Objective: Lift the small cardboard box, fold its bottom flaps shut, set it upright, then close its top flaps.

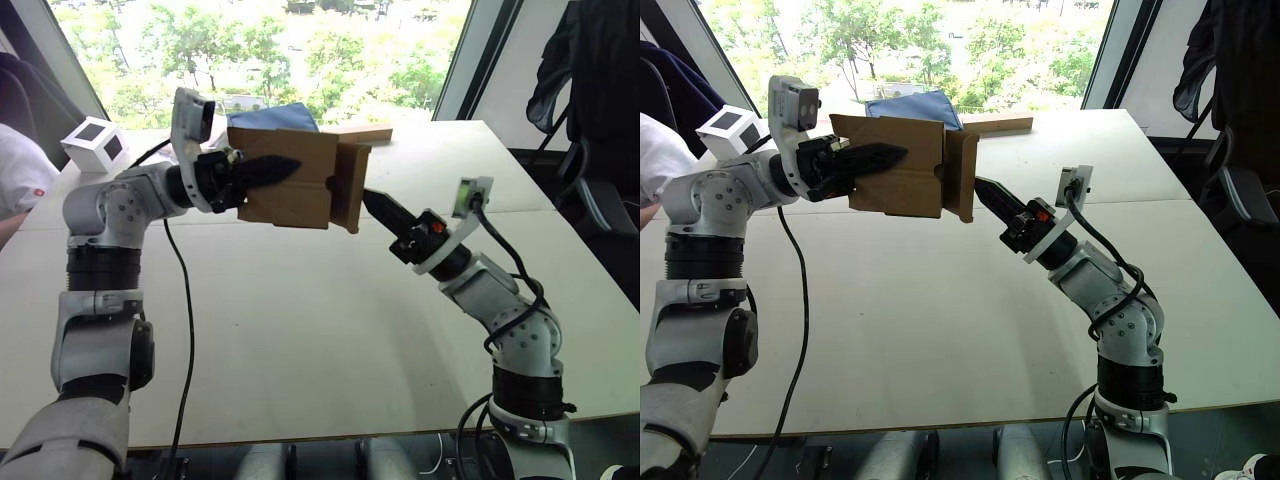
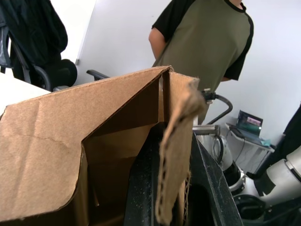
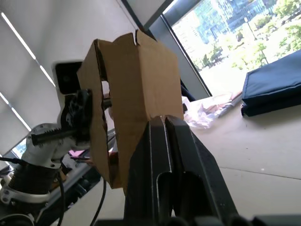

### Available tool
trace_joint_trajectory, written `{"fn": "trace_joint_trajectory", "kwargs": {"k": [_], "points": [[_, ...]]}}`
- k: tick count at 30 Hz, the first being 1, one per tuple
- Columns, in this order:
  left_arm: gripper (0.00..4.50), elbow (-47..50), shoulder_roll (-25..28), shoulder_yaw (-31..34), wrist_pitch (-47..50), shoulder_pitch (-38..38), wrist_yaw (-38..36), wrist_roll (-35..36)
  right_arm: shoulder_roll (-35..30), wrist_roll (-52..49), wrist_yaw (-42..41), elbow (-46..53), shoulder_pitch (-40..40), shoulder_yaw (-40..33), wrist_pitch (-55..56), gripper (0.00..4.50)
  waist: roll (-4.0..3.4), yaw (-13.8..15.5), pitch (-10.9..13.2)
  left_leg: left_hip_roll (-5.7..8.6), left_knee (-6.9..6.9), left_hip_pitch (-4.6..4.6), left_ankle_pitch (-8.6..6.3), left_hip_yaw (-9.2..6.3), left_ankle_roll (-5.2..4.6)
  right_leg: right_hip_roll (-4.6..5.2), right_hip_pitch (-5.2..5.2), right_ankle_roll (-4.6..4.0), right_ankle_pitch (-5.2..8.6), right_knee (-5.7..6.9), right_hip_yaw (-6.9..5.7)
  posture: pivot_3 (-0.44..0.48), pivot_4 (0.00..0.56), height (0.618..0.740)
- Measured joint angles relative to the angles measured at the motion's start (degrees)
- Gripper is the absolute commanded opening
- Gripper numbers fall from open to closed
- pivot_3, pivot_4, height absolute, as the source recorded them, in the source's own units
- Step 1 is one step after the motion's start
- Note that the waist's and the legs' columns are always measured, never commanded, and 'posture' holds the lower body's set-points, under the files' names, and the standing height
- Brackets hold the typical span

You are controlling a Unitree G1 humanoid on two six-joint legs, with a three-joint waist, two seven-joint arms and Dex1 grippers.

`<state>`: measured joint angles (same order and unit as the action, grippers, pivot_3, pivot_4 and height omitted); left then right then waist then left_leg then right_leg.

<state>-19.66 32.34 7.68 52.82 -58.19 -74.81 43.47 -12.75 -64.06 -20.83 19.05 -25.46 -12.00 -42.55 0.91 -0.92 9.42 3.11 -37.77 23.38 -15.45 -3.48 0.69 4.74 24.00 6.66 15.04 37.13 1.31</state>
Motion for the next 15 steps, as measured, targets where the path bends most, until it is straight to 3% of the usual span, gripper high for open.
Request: {"fn": "trace_joint_trajectory", "kwargs": {"k": [3, 9, 15], "points": [[0.00, -0.6, -0.1, 0.0, -0.4, 0.0, 0.0, 0.0, 2.3, -1.7, 1.1, 0.0, 1.3, 0.1, 0.2, 0.73, 0.00, 0.0, 0.0, 0.00, 0.00, 0.00, 0.00, 0.00, 0.00, 0.00, 0.00, 0.00, 0.00, 0.00, 0.00, 0.000, 0.150, 0.740], [0.00, -1.2, -0.3, 0.0, -0.7, 0.0, 0.0, 0.0, 8.3, -4.5, 1.8, -0.8, 2.6, 0.5, 2.2, 3.16, 0.00, -0.1, 0.0, 0.00, 0.00, 0.00, 0.00, 0.00, 0.00, -0.02, 0.01, 0.00, 0.00, 0.03, 0.00, 0.000, 0.150, 0.740], [0.00, -1.4, -0.4, 0.0, -0.7, 0.0, 0.2, 0.0, 12.8, -6.3, 2.0, -2.8, 3.3, 0.9, 4.1, 3.16, 0.00, -0.1, 0.0, 0.00, 0.00, 0.00, 0.00, 0.00, 0.00, -0.02, 0.02, 0.00, 0.00, 0.03, 0.00, 0.000, 0.150, 0.740]]}}
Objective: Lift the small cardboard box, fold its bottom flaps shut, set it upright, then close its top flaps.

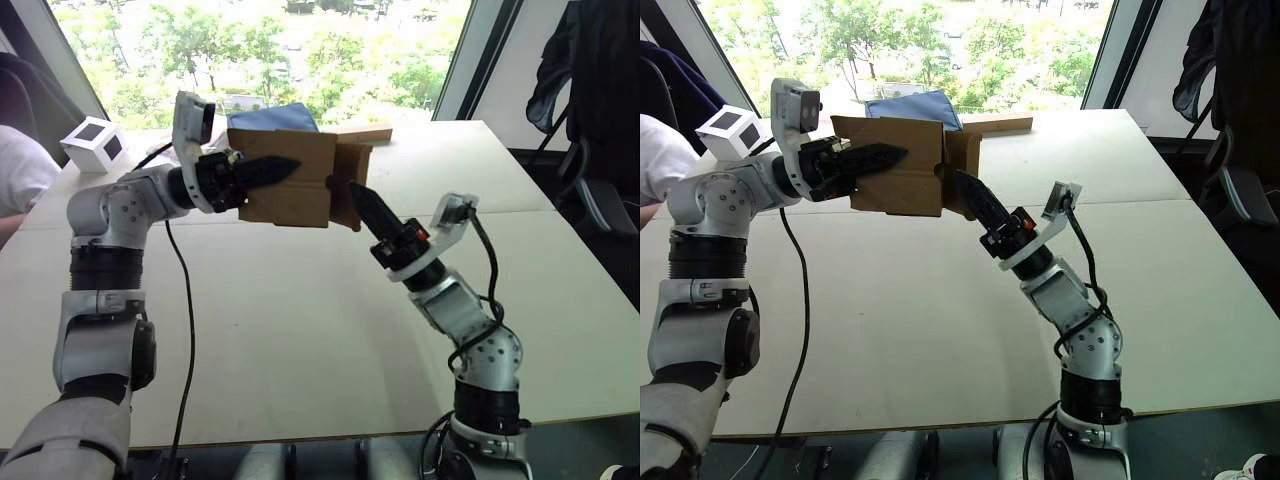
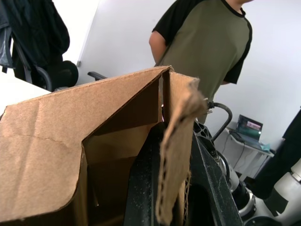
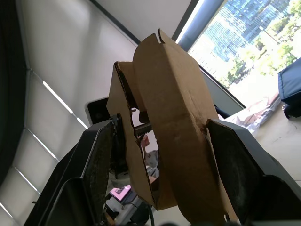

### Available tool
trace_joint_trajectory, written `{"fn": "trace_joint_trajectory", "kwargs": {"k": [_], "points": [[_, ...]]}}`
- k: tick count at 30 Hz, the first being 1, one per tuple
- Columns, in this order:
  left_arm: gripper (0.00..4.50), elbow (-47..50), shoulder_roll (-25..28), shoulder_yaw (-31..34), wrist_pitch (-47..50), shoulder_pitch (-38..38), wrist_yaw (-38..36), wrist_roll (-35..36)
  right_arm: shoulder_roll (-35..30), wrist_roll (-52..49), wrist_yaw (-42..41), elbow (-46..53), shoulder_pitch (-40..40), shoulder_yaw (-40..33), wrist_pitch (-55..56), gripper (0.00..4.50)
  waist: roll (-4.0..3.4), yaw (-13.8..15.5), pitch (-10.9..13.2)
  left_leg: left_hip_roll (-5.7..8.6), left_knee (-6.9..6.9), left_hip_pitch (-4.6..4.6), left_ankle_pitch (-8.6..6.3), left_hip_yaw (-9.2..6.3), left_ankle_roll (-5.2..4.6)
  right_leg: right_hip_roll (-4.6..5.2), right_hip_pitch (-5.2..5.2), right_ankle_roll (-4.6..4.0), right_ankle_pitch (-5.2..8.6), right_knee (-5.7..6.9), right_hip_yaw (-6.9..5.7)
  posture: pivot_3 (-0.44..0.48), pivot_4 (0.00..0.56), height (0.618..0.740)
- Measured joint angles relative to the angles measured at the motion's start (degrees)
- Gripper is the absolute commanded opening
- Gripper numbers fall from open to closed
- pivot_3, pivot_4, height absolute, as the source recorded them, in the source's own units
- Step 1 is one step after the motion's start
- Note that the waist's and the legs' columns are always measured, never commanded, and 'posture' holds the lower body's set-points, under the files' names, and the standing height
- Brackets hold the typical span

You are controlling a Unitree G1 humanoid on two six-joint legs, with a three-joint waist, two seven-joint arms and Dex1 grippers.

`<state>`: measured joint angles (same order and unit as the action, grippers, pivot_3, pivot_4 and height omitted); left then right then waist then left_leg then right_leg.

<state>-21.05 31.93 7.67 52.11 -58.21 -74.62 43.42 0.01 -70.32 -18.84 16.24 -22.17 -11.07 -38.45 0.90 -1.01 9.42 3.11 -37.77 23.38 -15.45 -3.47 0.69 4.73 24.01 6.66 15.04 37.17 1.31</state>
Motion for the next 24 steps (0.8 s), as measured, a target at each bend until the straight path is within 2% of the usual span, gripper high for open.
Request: {"fn": "trace_joint_trajectory", "kwargs": {"k": [4, 5, 7, 11, 24], "points": [[0.00, -0.2, 0.0, 0.0, 0.0, 0.0, 0.4, 0.0, 1.0, -1.9, 0.3, -0.6, 0.5, -0.2, 0.2, 3.16, 0.00, 0.0, 0.0, 0.00, 0.00, 0.00, 0.00, 0.00, 0.00, 0.00, 0.01, 0.00, 0.00, 0.00, 0.00, 0.000, 0.150, 0.740], [0.00, -0.2, 0.0, 0.0, 0.0, 0.0, 0.5, 0.0, 1.2, -2.2, 0.3, -0.6, 0.9, -0.2, 0.3, 2.96, 0.00, 0.0, 0.0, 0.00, 0.01, 0.00, 0.00, 0.00, 0.00, 0.00, 0.01, 0.00, 0.00, 0.00, 0.00, 0.000, 0.150, 0.740], [0.00, -0.2, 0.0, 0.0, 0.0, 0.0, 0.7, 0.0, 1.4, -2.5, 0.6, -0.6, 1.5, -0.2, 0.6, 2.50, 0.00, 0.0, 0.0, 0.00, 0.01, 0.00, 0.00, 0.00, 0.00, 0.00, 0.01, 0.00, 0.00, 0.00, 0.00, 0.000, 0.150, 0.740], [0.00, -0.2, -0.1, 0.0, 0.0, 0.0, 1.1, 0.0, 2.2, -2.5, 1.3, -0.7, 1.6, 0.0, 1.7, 0.96, -0.01, -0.1, 0.0, 0.00, 0.02, 0.00, 0.00, 0.00, 0.00, 0.00, 0.03, 0.00, 0.00, 0.01, 0.00, 0.000, 0.150, 0.740], [0.00, -0.1, -0.3, 0.0, 0.0, 0.0, 1.6, 0.1, 4.0, -1.9, 2.7, -3.1, 0.9, 1.2, 4.4, 0.96, -0.01, -0.1, 0.0, 0.00, 0.02, 0.00, 0.00, 0.00, 0.00, -0.01, 0.04, 0.00, 0.00, 0.02, 0.02, 0.000, 0.150, 0.740]]}}
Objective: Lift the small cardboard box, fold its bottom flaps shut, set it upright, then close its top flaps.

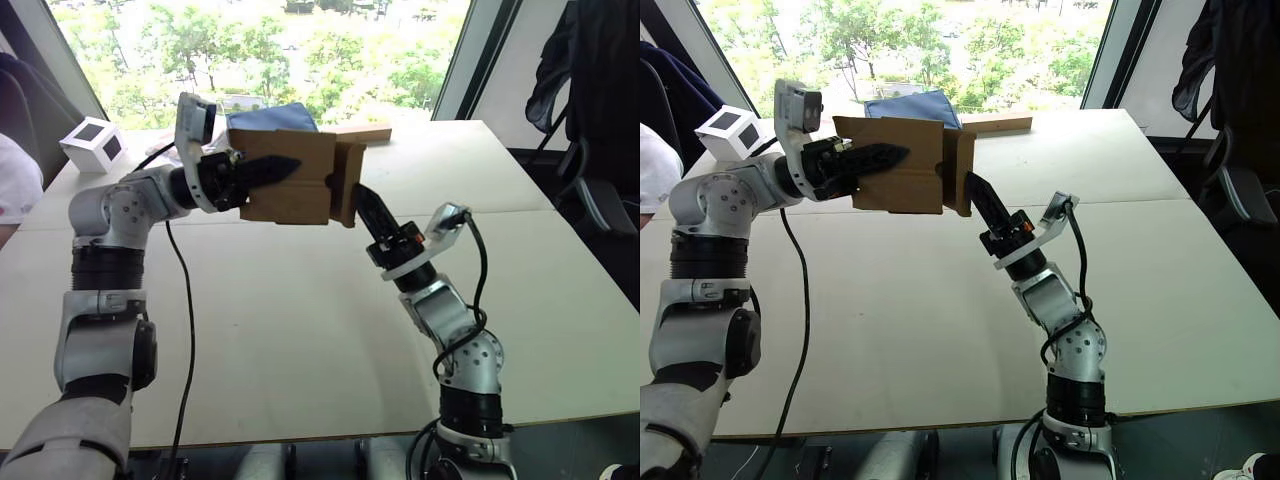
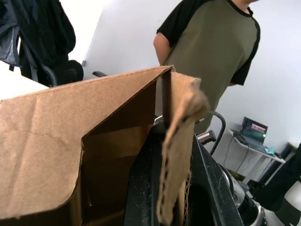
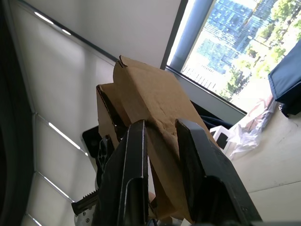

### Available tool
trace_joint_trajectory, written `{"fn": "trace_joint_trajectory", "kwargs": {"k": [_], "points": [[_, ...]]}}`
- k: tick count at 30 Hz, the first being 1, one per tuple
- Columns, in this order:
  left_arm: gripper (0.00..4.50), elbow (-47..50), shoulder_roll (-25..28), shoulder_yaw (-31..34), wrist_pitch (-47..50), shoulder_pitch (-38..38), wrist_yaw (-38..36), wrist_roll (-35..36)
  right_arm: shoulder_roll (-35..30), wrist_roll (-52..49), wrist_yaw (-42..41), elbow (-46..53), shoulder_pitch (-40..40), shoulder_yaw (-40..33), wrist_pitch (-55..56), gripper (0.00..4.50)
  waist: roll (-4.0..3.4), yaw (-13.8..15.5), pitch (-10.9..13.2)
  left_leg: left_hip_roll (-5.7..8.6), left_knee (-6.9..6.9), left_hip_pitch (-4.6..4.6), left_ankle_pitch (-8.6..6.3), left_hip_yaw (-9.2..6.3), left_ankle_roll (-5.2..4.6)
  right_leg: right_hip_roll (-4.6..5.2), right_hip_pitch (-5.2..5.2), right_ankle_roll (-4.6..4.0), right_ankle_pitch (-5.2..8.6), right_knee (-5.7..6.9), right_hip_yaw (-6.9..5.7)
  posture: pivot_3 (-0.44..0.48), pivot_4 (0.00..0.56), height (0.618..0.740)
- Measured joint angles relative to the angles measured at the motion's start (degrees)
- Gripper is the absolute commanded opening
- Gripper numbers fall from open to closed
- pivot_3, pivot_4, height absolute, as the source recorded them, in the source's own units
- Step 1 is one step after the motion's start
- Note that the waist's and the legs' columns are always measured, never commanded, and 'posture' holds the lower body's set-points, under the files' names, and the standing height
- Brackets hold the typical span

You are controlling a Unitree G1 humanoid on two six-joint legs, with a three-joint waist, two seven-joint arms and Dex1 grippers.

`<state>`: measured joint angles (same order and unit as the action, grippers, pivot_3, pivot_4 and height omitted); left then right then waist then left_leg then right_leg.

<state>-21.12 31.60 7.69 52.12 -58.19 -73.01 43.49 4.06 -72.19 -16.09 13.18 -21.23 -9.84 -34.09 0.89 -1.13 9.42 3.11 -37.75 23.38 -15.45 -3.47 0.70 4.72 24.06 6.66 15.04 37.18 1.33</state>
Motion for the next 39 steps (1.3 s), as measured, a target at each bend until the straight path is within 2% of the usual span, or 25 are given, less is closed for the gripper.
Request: {"fn": "trace_joint_trajectory", "kwargs": {"k": [39], "points": [[0.00, 0.9, -1.3, -1.0, -2.7, 0.4, -0.5, -1.6, 1.9, -1.2, 0.0, 0.6, 0.1, 3.1, -2.0, 0.96, 0.00, 0.0, 0.0, 0.00, 0.01, 0.00, 0.00, 0.00, 0.00, 0.00, 0.01, 0.00, 0.00, 0.00, 0.01, 0.000, 0.150, 0.740]]}}
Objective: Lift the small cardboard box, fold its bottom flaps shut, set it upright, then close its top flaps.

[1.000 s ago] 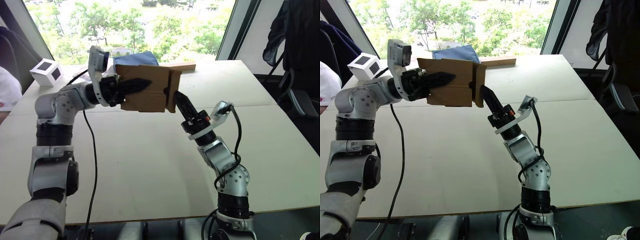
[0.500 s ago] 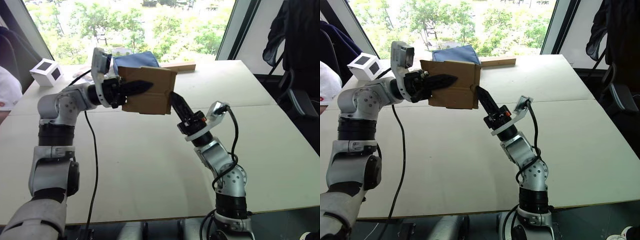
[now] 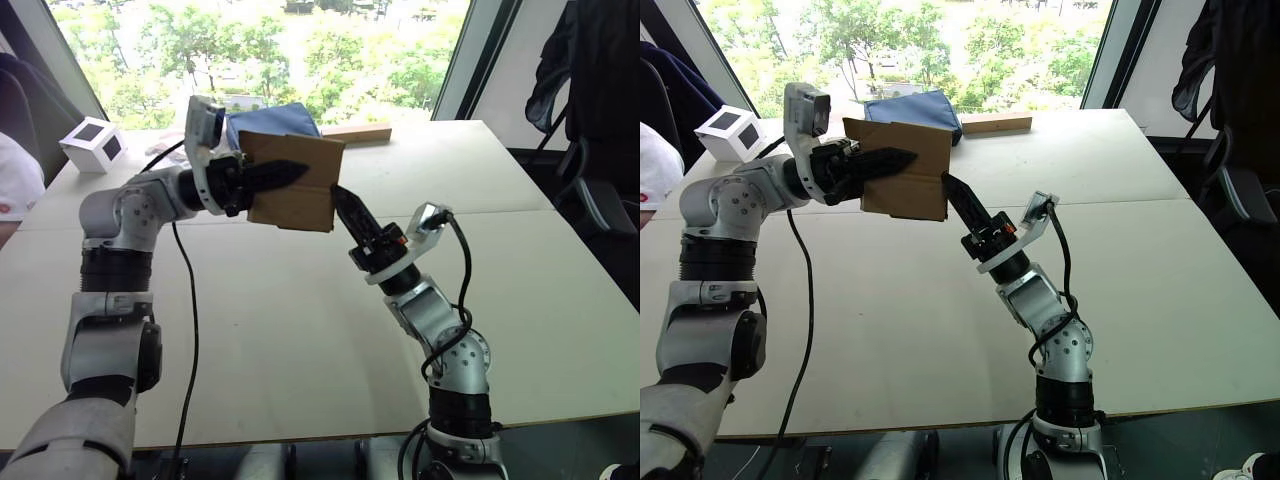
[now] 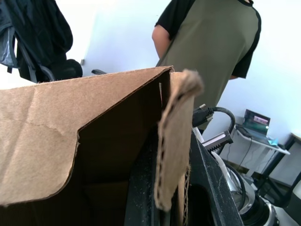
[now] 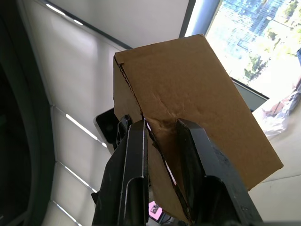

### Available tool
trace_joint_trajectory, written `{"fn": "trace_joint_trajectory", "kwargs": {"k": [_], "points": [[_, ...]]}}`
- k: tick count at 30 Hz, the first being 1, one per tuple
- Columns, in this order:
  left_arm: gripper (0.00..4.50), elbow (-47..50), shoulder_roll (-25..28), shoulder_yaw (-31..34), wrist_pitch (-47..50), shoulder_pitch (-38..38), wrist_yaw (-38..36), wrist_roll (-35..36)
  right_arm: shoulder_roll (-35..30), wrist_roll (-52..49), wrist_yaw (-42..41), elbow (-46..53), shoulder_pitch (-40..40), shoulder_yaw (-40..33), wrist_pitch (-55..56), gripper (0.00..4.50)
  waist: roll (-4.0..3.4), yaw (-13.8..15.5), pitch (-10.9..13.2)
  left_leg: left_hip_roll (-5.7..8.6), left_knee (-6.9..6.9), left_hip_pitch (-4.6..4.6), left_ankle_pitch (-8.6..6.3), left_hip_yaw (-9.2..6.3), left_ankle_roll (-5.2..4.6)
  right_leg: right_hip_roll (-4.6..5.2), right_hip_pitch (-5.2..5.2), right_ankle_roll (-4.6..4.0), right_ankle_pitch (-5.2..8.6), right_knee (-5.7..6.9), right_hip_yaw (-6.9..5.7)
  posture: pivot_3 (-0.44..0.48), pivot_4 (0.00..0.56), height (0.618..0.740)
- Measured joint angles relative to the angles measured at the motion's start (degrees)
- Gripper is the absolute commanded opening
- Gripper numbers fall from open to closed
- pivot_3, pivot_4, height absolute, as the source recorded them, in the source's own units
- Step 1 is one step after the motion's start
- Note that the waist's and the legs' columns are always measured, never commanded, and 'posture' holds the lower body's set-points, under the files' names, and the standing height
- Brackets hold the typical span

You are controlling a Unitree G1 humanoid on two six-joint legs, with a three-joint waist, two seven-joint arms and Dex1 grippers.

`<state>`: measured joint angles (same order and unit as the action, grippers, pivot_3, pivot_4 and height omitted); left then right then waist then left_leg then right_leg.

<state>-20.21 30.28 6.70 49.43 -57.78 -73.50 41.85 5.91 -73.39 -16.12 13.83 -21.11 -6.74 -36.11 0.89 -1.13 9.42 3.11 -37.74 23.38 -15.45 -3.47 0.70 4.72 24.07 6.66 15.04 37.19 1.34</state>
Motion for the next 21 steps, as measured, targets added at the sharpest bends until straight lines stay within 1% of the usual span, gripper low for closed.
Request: {"fn": "trace_joint_trajectory", "kwargs": {"k": [6, 12, 21], "points": [[0.00, -0.6, 0.0, 0.9, -0.1, 0.0, 0.2, 0.0, -0.5, -0.7, 0.0, 2.0, 0.8, 0.0, -0.3, 0.96, 0.00, 0.0, 0.0, 0.00, 0.00, 0.00, 0.00, 0.00, 0.00, 0.00, 0.00, 0.00, 0.00, 0.00, 0.00, 0.000, 0.150, 0.740], [0.00, -2.2, 0.0, 0.9, -0.4, -0.2, 0.3, 0.0, -2.6, -3.7, -0.1, 2.3, 3.2, -1.1, -1.0, 0.96, 0.00, 0.0, 0.0, 0.00, 0.00, 0.00, 0.00, 0.00, 0.00, 0.00, -0.01, 0.00, 0.00, -0.01, 0.00, 0.000, 0.150, 0.740], [0.00, -2.4, -0.1, 1.0, -1.0, -0.5, 0.5, 0.0, -2.6, -4.4, 0.3, 2.3, 3.5, -1.3, -0.7, 0.96, 0.00, 0.0, 0.0, 0.00, 0.01, 0.00, 0.00, 0.00, 0.00, -0.01, 0.00, 0.00, 0.00, 0.00, 0.00, 0.000, 0.150, 0.740]]}}
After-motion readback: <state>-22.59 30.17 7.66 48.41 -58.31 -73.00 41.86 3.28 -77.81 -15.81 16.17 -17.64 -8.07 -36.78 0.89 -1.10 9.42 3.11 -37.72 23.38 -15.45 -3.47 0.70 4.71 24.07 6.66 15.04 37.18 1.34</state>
